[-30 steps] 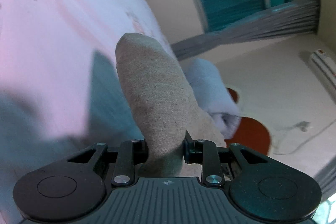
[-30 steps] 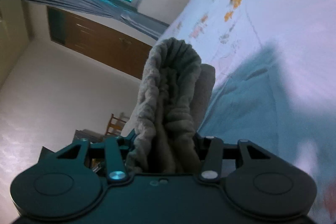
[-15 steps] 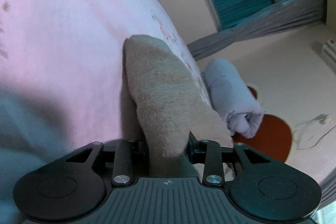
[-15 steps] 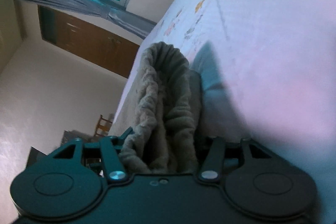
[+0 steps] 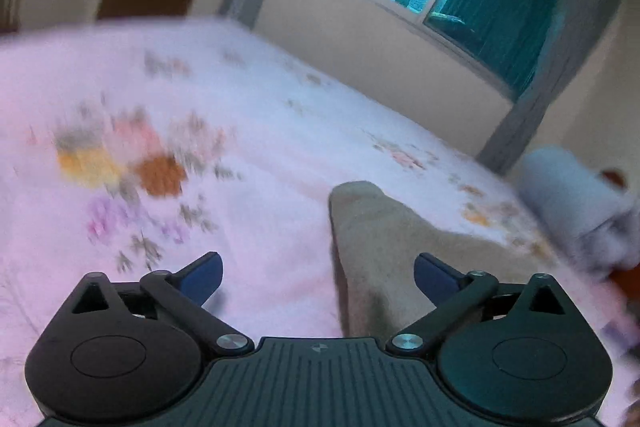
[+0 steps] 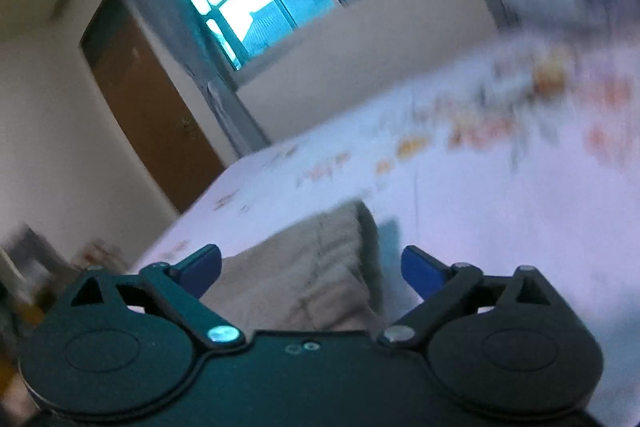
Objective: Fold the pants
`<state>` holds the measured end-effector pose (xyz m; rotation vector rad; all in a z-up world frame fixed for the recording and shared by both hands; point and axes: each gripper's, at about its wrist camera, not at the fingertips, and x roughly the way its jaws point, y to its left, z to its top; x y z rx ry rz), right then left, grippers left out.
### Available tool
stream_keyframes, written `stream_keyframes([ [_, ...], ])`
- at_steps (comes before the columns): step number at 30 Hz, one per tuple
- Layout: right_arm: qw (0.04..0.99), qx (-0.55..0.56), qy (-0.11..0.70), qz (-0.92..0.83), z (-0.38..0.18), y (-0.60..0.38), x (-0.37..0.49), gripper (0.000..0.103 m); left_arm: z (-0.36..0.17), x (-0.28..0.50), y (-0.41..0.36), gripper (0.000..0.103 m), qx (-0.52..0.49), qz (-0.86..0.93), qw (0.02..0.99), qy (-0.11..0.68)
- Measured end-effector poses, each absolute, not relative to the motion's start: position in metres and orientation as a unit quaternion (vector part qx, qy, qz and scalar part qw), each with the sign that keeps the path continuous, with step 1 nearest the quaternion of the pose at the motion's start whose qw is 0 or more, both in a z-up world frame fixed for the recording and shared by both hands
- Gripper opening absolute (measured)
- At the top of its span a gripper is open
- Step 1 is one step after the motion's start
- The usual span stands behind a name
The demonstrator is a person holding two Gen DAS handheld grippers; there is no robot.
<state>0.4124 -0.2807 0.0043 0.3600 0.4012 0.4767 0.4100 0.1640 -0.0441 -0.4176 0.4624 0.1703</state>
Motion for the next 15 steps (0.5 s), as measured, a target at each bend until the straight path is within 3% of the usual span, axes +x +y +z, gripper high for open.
stream_keyframes([
  [4,0.972,0.055,0.175,0.146,-0.001,-0.221,0.41,0.097,-0.057,0.413,0.119,0.103,-0.062,0.138,0.955,0.255],
  [7,0.964,-0.014,0.255,0.08,-0.032,-0.211,0.429,0.097,-0.079,0.418,0.109,0.103,-0.006,0.158,0.944,0.289],
  [10,0.937,0.0,0.334,0.101,-0.063,-0.224,0.446,0.097,-0.083,0.41,0.133,0.103,-0.07,0.15,0.94,0.298],
  [15,0.961,0.032,0.248,0.117,-0.02,-0.253,0.398,0.096,-0.069,0.374,0.151,0.103,-0.06,0.181,0.94,0.283],
])
